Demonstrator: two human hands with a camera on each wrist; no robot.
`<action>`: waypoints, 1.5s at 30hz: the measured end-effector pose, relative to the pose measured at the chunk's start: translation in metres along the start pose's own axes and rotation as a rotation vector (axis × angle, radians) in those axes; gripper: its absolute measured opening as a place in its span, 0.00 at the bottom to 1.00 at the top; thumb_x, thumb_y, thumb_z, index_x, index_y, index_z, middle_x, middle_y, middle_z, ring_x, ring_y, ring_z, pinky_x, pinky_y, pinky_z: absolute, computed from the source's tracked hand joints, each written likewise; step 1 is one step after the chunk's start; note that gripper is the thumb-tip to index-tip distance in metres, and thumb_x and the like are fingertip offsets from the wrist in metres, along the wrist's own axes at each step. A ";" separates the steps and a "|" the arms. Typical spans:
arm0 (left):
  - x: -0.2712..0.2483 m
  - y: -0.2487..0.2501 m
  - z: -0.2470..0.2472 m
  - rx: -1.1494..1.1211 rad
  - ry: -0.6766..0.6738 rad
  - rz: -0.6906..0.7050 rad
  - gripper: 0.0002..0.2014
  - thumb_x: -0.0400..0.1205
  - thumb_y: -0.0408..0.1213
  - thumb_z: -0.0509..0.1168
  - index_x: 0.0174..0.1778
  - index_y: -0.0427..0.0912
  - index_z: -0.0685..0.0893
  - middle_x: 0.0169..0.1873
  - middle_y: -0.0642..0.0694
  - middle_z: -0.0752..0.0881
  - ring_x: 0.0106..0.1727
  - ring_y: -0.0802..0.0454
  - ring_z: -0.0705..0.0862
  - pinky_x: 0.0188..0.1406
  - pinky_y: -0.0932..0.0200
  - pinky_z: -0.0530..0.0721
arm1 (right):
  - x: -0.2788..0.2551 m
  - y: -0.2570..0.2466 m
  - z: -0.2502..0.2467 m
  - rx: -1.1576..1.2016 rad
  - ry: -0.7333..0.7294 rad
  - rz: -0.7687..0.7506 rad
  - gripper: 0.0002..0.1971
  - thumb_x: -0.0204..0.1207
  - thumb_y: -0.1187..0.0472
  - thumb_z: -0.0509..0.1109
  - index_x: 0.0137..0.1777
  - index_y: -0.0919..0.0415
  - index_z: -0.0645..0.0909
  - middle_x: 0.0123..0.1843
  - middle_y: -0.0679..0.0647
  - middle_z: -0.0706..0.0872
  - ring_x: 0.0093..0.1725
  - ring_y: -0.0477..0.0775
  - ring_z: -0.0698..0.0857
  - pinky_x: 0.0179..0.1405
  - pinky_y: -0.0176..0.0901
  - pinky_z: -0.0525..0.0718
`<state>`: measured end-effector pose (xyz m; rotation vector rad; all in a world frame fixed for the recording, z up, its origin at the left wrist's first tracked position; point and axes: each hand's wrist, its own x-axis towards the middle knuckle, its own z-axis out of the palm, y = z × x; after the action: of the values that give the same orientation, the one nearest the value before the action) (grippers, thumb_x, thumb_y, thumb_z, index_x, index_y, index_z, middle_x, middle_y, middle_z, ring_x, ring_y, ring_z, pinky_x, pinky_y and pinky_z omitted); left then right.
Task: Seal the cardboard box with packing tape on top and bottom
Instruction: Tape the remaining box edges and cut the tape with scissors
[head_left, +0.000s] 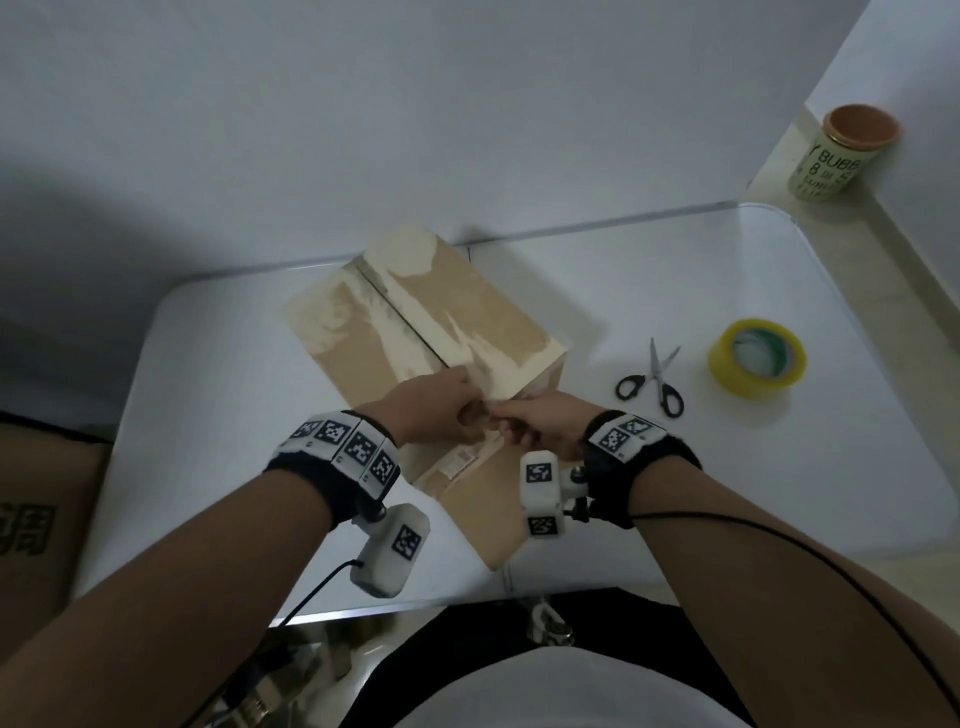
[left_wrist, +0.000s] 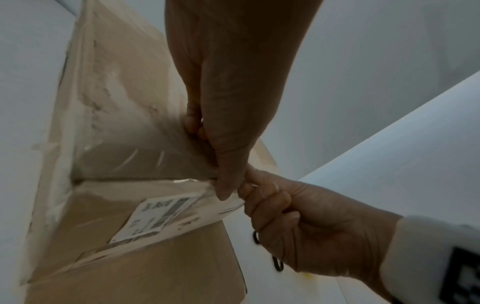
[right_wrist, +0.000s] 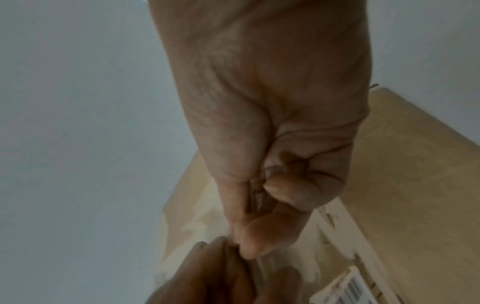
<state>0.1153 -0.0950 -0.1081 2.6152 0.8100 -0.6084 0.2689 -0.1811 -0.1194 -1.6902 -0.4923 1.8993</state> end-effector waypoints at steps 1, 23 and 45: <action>0.000 0.001 -0.001 0.014 -0.007 -0.004 0.13 0.77 0.52 0.67 0.39 0.46 0.74 0.48 0.48 0.72 0.42 0.48 0.76 0.36 0.58 0.70 | -0.001 -0.003 -0.002 0.024 0.013 0.011 0.12 0.80 0.55 0.69 0.40 0.63 0.79 0.23 0.50 0.78 0.12 0.39 0.73 0.10 0.27 0.66; 0.019 -0.004 -0.011 -0.120 -0.183 -0.037 0.24 0.76 0.54 0.71 0.23 0.47 0.67 0.28 0.46 0.73 0.27 0.51 0.69 0.28 0.60 0.66 | 0.015 -0.024 -0.071 0.290 0.198 -0.267 0.10 0.82 0.55 0.66 0.53 0.61 0.84 0.54 0.52 0.87 0.58 0.50 0.83 0.63 0.42 0.79; 0.018 -0.005 -0.012 -0.109 -0.194 -0.024 0.19 0.76 0.54 0.71 0.32 0.42 0.76 0.48 0.33 0.84 0.36 0.48 0.75 0.34 0.57 0.70 | 0.060 -0.011 -0.075 -0.152 0.441 -0.143 0.14 0.84 0.58 0.58 0.51 0.68 0.81 0.36 0.60 0.81 0.33 0.56 0.79 0.30 0.44 0.77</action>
<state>0.1292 -0.0778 -0.1076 2.4070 0.7917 -0.7871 0.3405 -0.1413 -0.1707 -2.0394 -0.5705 1.3608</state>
